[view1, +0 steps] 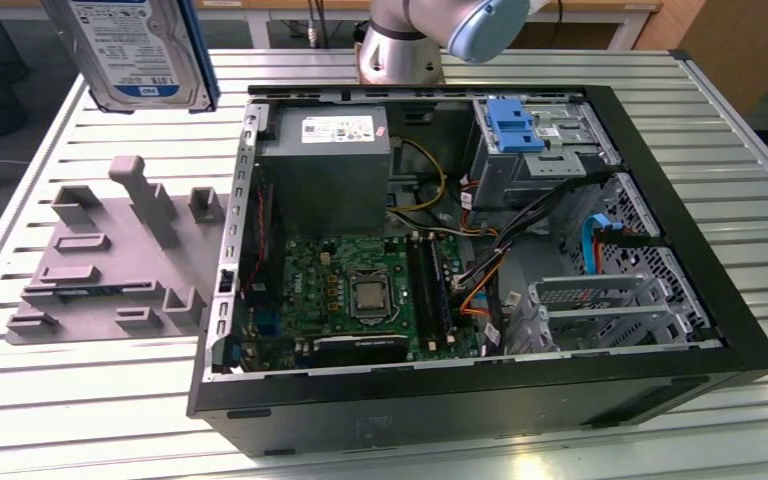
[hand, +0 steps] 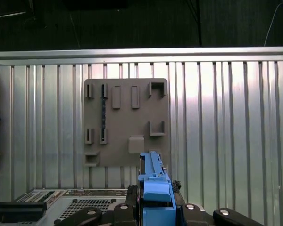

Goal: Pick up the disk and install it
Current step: 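Pick up the disk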

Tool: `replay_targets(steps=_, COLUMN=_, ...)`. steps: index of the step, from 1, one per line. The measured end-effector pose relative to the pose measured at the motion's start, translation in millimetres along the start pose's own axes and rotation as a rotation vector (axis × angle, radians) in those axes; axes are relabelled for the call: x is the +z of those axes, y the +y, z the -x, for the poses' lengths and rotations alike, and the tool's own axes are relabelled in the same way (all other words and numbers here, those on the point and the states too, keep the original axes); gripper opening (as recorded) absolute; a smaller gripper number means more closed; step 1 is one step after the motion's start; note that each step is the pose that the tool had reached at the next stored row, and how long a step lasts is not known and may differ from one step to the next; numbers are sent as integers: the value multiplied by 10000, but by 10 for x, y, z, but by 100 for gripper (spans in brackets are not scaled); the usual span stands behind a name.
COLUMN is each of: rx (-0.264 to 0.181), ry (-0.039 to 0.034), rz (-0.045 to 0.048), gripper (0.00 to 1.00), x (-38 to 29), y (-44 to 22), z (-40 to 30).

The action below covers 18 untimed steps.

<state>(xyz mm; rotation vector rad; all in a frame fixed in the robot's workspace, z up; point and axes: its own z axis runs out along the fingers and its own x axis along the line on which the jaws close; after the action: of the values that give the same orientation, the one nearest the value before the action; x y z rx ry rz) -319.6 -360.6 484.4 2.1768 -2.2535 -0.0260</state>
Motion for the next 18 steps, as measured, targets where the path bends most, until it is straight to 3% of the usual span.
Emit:
replay_targets(steps=12, rx=0, ry=1, rz=1, gripper=36, x=-2, y=-87, z=3)
replay_targets(steps=18, rx=0, ry=0, rz=0, gripper=36, x=-2, y=-96, z=3)
